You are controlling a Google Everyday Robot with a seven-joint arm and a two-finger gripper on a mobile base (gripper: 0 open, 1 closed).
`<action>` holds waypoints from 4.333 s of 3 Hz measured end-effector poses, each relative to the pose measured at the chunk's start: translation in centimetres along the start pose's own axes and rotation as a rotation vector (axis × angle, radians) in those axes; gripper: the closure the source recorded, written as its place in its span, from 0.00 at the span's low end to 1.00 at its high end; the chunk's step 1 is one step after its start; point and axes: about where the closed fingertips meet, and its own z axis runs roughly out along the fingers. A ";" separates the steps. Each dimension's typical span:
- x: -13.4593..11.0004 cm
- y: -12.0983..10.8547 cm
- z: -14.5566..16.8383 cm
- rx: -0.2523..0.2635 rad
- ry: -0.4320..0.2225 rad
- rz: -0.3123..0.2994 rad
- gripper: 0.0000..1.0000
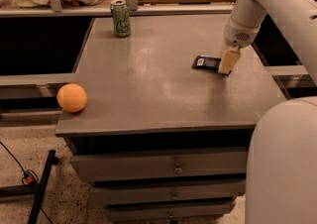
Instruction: Move rxbar blueberry near orange
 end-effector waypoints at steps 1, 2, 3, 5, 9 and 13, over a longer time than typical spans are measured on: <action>0.0 0.0 -0.1 0.000 0.000 0.000 1.00; -0.8 0.6 -2.4 0.023 -0.066 0.003 1.00; -3.4 1.7 -6.0 0.037 -0.147 -0.045 1.00; -10.6 5.2 -9.9 0.042 -0.180 -0.246 1.00; -22.3 15.0 -7.3 -0.037 -0.129 -0.556 1.00; -26.7 16.8 -3.7 -0.083 -0.103 -0.614 1.00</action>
Offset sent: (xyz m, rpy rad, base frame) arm -0.0317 0.0094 0.0674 0.1433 -0.0578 -0.0003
